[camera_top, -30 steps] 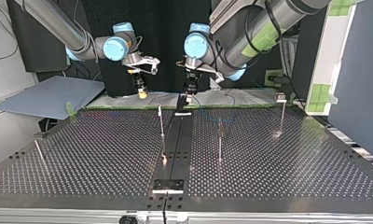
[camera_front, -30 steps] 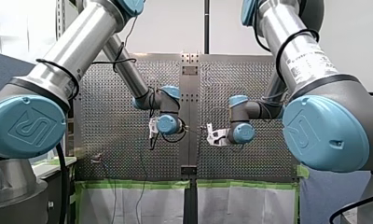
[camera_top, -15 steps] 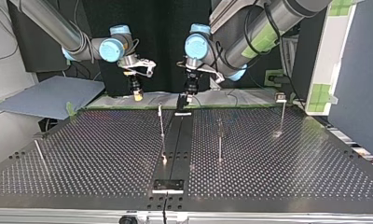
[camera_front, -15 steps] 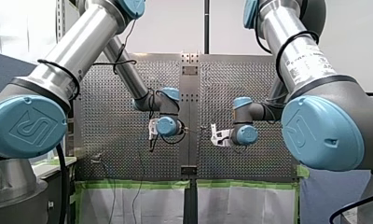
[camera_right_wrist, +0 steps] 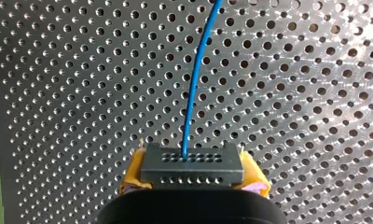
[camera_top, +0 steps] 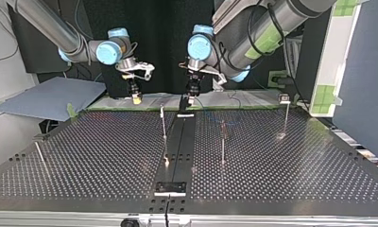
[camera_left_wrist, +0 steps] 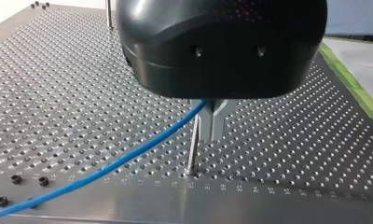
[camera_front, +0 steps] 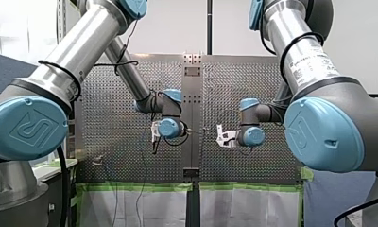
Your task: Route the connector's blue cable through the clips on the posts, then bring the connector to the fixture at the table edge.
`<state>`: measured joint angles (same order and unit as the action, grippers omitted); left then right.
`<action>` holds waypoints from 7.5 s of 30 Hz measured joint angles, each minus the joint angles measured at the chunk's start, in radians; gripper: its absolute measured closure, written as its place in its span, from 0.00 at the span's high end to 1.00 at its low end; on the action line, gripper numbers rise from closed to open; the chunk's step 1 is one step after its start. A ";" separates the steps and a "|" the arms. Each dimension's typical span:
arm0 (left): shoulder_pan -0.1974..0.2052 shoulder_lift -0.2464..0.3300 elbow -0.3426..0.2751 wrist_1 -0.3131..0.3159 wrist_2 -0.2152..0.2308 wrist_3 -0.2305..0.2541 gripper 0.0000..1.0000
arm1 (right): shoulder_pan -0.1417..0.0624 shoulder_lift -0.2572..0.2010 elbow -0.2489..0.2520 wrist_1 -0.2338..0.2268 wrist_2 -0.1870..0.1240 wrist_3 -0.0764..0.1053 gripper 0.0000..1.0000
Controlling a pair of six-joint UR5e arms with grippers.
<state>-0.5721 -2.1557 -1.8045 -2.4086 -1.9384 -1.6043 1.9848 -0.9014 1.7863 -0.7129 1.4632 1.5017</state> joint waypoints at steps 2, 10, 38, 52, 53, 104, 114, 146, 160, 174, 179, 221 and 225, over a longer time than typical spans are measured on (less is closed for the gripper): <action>-0.001 0.000 0.000 0.001 0.000 -0.002 0.01 | -0.002 0.000 -0.004 0.003 -0.005 0.000 0.00; -0.006 -0.002 0.009 0.002 0.008 -0.020 0.01 | -0.008 0.001 -0.013 0.014 -0.011 0.000 0.00; -0.023 -0.084 0.074 -0.009 0.011 -0.059 0.01 | -0.050 0.003 -0.024 0.017 -0.030 0.005 0.00; -0.029 -0.084 0.099 -0.020 0.007 -0.054 0.01 | -0.065 0.005 -0.031 0.003 -0.084 0.040 0.00; -0.029 -0.084 0.099 -0.022 0.007 -0.054 0.01 | -0.067 0.005 -0.031 0.003 -0.085 0.042 0.00; -0.041 -0.102 0.160 -0.047 -0.004 -0.058 0.01 | -0.102 0.005 -0.050 0.006 -0.113 0.057 0.00; -0.040 -0.116 0.194 -0.056 -0.005 -0.073 0.01 | -0.104 0.005 -0.050 0.004 -0.107 0.058 0.00; -0.033 -0.126 0.202 -0.071 -0.010 -0.068 0.01 | -0.106 0.013 -0.060 0.001 -0.090 0.060 0.00; -0.029 -0.126 0.201 -0.061 0.008 -0.077 0.01 | -0.104 0.017 -0.069 0.003 -0.090 0.061 0.00; -0.023 -0.180 0.215 -0.057 0.018 -0.101 0.01 | -0.102 0.021 -0.084 0.013 -0.090 0.058 0.00; -0.018 -0.185 0.248 -0.084 0.017 -0.094 0.01 | -0.104 0.023 -0.085 0.014 -0.090 0.057 0.00; -0.051 -0.140 0.272 -0.192 -0.022 -0.045 0.01 | -0.088 0.028 -0.102 0.023 -0.091 0.038 0.00; -0.051 -0.137 0.272 -0.192 -0.019 -0.046 0.01 | -0.088 0.028 -0.102 0.024 -0.090 0.039 0.00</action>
<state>-0.6234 -2.2927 -1.5321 -2.6002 -1.9575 -1.6501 1.8969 -0.8735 1.6839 -0.6890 1.3732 1.5408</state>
